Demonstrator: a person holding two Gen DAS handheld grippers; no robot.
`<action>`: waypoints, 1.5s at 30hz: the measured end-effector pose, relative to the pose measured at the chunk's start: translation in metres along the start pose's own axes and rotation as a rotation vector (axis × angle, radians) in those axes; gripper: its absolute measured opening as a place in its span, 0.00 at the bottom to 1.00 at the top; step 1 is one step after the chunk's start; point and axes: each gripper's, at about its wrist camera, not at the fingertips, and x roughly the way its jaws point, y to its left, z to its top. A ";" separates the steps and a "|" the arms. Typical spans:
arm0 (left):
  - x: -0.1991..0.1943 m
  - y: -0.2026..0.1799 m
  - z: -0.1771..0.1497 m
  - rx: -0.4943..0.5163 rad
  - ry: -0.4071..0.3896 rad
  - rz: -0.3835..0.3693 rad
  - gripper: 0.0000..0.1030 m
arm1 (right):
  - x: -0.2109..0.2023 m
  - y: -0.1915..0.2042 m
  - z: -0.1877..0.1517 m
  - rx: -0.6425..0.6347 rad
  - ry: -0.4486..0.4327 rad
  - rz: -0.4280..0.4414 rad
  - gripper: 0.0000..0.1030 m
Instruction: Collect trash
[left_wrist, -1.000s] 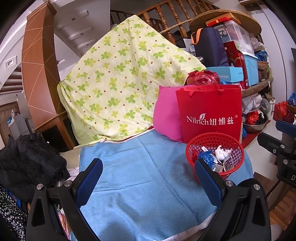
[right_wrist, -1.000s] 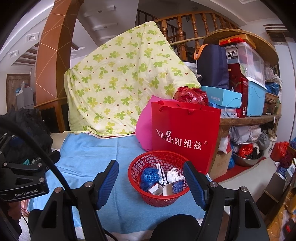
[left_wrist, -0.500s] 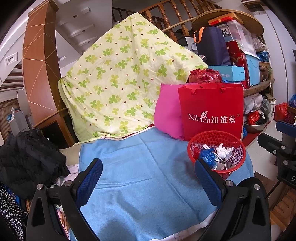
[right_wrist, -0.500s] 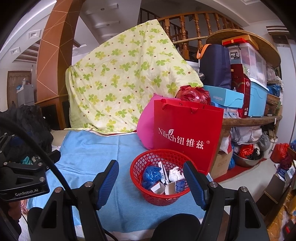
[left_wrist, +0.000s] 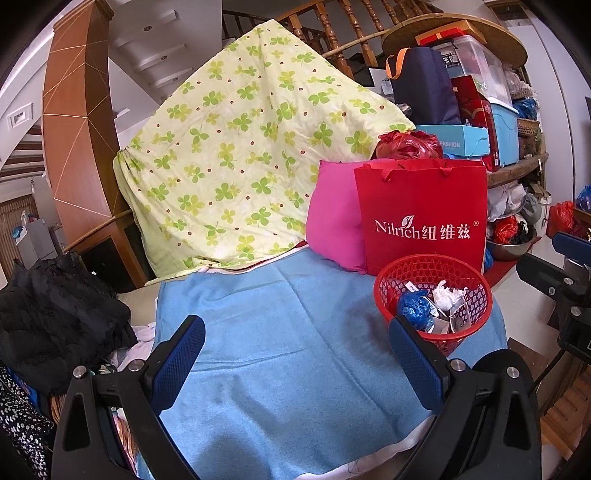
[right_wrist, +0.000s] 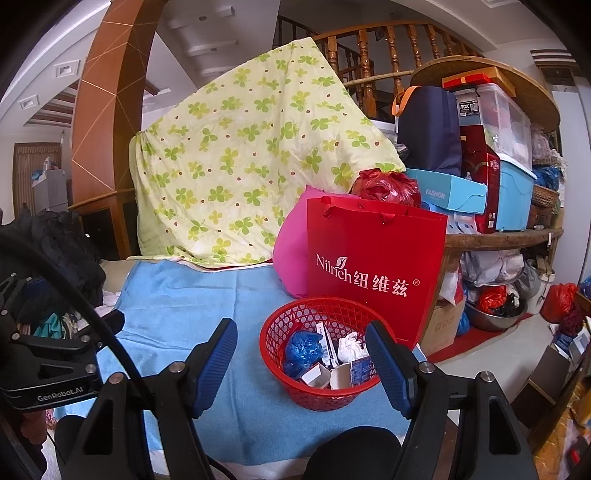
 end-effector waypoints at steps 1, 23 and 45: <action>0.000 0.000 0.000 0.001 -0.001 0.000 0.96 | 0.000 0.000 0.000 0.000 -0.001 -0.002 0.73; -0.019 0.004 0.012 0.000 -0.041 0.004 0.96 | -0.016 0.003 0.011 -0.003 -0.042 0.005 0.73; -0.013 -0.009 0.018 0.015 -0.041 0.002 0.96 | -0.014 -0.011 0.015 0.024 -0.041 0.003 0.73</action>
